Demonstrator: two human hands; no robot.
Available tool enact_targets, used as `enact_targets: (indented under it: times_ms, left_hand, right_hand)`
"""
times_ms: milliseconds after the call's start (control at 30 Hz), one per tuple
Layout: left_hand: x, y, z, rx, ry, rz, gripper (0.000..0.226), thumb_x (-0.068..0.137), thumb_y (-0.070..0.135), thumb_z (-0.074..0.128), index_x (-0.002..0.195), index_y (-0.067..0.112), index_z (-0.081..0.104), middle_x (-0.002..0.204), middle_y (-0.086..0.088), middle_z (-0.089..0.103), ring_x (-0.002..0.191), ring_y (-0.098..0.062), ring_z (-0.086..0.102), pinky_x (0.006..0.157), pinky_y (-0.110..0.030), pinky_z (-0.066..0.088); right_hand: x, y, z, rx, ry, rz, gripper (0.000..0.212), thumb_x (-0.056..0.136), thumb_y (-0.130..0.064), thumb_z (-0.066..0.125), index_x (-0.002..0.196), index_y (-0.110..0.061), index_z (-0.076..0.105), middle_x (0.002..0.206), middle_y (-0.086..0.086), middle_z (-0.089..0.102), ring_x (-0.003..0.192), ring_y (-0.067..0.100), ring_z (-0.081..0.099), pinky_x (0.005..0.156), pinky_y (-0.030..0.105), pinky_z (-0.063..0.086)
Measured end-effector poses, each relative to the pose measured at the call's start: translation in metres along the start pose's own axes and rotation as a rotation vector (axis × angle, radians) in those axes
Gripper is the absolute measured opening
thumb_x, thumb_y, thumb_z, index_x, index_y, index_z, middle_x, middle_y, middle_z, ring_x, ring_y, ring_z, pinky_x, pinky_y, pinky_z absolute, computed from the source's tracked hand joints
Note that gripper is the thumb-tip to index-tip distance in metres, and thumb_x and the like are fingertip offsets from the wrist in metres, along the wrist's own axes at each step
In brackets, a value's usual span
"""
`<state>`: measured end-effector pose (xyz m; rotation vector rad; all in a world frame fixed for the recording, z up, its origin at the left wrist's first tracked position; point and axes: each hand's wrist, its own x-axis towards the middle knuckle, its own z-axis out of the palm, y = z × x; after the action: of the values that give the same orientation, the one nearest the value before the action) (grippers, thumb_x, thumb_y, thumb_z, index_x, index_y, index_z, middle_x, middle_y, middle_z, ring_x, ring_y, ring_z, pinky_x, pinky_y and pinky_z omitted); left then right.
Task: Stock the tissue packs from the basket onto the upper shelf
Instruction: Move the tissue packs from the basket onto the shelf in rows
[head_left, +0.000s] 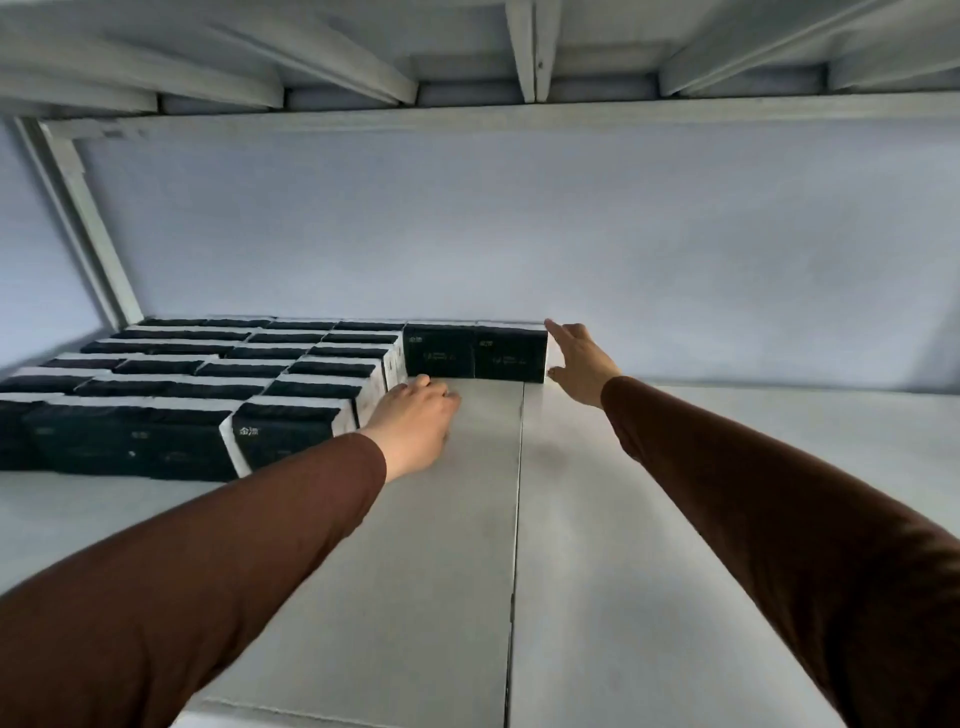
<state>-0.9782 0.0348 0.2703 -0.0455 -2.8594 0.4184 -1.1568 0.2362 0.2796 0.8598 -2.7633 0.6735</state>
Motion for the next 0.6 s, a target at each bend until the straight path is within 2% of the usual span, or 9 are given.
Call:
enact_targets:
  times_ms: [133, 333, 500, 600]
  left_hand:
    - [-0.022, 0.023, -0.022, -0.064, -0.019, 0.023, 0.027, 0.094, 0.025, 0.052, 0.119, 0.017, 0.055, 0.122, -0.002, 0.055, 0.119, -0.024, 0.046, 0.096, -0.04, 0.045]
    - [-0.086, 0.087, -0.079, -0.23, 0.129, 0.117, 0.033, 0.095, 0.033, 0.056, 0.126, 0.021, 0.055, 0.128, 0.002, 0.055, 0.121, -0.02, 0.048, 0.095, -0.04, 0.048]
    - [-0.172, 0.176, -0.118, -0.404, 0.322, 0.304, 0.034, 0.091, 0.032, 0.062, 0.121, 0.017, 0.059, 0.124, 0.0, 0.057, 0.116, -0.024, 0.05, 0.096, -0.041, 0.045]
    - [-0.224, 0.238, -0.123, -0.498, 0.367, 0.408, 0.036, 0.089, 0.029, 0.065, 0.121, 0.013, 0.06, 0.123, -0.002, 0.056, 0.115, -0.025, 0.049, 0.096, -0.039, 0.043]
  right_hand:
    - [-0.067, -0.002, -0.025, -0.012, -0.044, -0.059, 0.057, 0.091, -0.021, 0.06, 0.145, -0.024, 0.041, 0.149, 0.004, 0.031, 0.136, 0.024, 0.038, 0.112, 0.033, 0.032]
    - [-0.21, -0.013, -0.089, 0.033, 0.009, -0.138, 0.038, 0.09, -0.025, 0.065, 0.127, -0.025, 0.06, 0.135, -0.001, 0.048, 0.127, 0.018, 0.043, 0.097, 0.02, 0.03]
    - [-0.37, -0.005, -0.127, 0.014, 0.216, -0.2, 0.027, 0.089, -0.024, 0.066, 0.116, -0.022, 0.066, 0.117, 0.001, 0.061, 0.109, 0.019, 0.052, 0.092, 0.022, 0.033]
    - [-0.468, 0.01, -0.14, 0.008, 0.258, -0.125, 0.025, 0.09, -0.025, 0.064, 0.115, -0.022, 0.066, 0.108, -0.005, 0.061, 0.099, 0.012, 0.047, 0.086, 0.022, 0.036]
